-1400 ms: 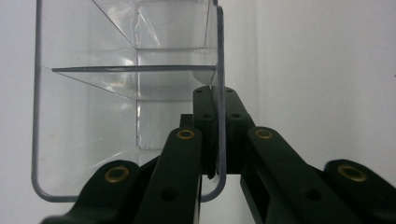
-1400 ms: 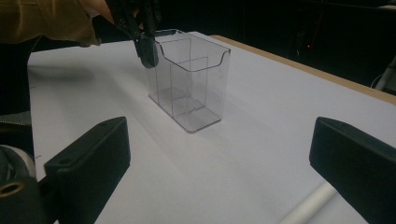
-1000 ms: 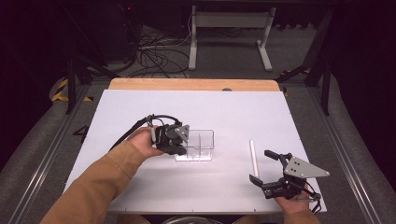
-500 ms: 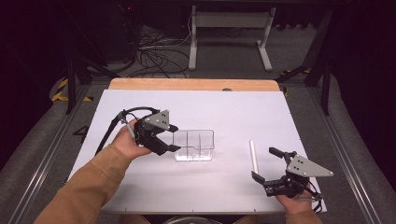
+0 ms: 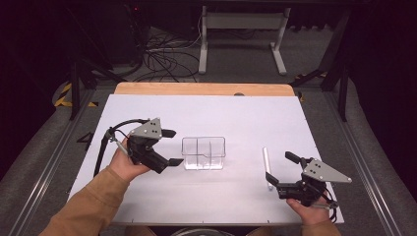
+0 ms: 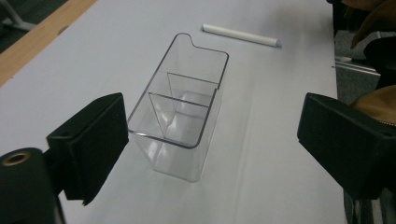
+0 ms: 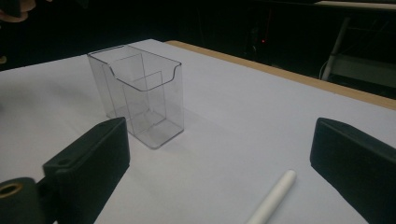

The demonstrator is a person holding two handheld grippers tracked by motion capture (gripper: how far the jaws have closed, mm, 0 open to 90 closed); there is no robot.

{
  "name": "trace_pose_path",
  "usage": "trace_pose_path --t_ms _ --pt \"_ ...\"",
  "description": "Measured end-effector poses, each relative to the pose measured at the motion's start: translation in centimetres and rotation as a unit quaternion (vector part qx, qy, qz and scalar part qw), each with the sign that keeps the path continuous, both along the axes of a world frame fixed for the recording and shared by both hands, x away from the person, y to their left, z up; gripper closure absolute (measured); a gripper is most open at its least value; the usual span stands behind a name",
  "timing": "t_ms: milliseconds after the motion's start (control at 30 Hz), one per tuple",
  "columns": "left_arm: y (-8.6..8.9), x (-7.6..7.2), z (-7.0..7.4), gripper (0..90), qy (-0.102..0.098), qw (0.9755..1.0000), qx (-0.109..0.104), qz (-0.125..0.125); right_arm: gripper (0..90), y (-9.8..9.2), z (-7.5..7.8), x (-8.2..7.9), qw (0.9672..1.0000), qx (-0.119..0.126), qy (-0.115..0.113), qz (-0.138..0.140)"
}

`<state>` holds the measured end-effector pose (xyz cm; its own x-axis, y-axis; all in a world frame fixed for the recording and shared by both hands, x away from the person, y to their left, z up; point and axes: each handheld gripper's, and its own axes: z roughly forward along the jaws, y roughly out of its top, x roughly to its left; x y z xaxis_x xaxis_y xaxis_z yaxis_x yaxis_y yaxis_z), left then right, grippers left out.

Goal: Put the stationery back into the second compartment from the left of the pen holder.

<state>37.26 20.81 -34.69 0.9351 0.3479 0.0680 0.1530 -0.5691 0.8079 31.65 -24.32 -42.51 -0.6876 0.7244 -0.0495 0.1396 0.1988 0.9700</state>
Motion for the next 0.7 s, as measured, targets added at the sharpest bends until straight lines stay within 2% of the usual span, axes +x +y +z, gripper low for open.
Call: trace_pose_path --t_ms 100,133,167,233,333,367,400,467,567,600,700 --pt "0.6 -0.4 0.2 5.9 0.001 0.9994 -0.031 0.012 7.6 0.1 0.1 -0.1 1.0 -0.005 -0.003 -0.006" --pt "0.6 -0.4 0.2 4.5 0.001 0.9994 -0.031 0.012 7.8 0.1 0.2 -0.1 1.0 -0.004 -0.002 -0.008" --pt "1.0 -0.7 0.2 3.5 -0.001 0.9987 -0.046 0.022 8.6 0.0 0.2 -0.1 1.0 -0.003 -0.002 -0.009" --pt "1.6 -1.2 0.0 1.5 -0.003 0.9976 -0.061 0.031 9.6 0.0 0.4 0.0 0.9999 -0.005 -0.004 -0.013" --pt "2.8 -2.3 -0.8 0.3 -0.016 0.9944 -0.093 0.048 17.8 0.0 0.7 -0.1 0.9999 -0.007 -0.008 -0.01" --pt "3.2 -2.7 -1.0 0.2 -0.019 0.9931 -0.102 0.054 17.1 0.1 0.8 0.0 1.0 -0.009 0.001 -0.004" --pt "3.2 -2.7 -1.0 0.2 -0.019 0.9931 -0.102 0.054 15.8 0.2 0.9 0.2 0.9999 -0.012 0.009 0.0" --pt "4.2 -4.0 -2.1 0.1 -0.035 0.9895 -0.119 0.075 14.3 0.3 1.2 0.5 0.9999 -0.013 0.008 -0.004" --pt "4.7 -4.7 -2.8 0.2 -0.045 0.9887 -0.113 0.087 14.5 0.7 1.7 0.6 0.9997 -0.023 -0.001 -0.008" --pt "5.3 -5.2 -3.6 0.2 -0.047 0.9861 -0.119 0.106 15.2 0.9 1.8 0.7 0.9996 -0.028 -0.003 -0.01" --pt "6.3 -5.6 -4.9 0.2 -0.039 0.9804 -0.146 0.127 16.8 1.2 2.3 0.8 0.9989 -0.044 -0.011 -0.01"
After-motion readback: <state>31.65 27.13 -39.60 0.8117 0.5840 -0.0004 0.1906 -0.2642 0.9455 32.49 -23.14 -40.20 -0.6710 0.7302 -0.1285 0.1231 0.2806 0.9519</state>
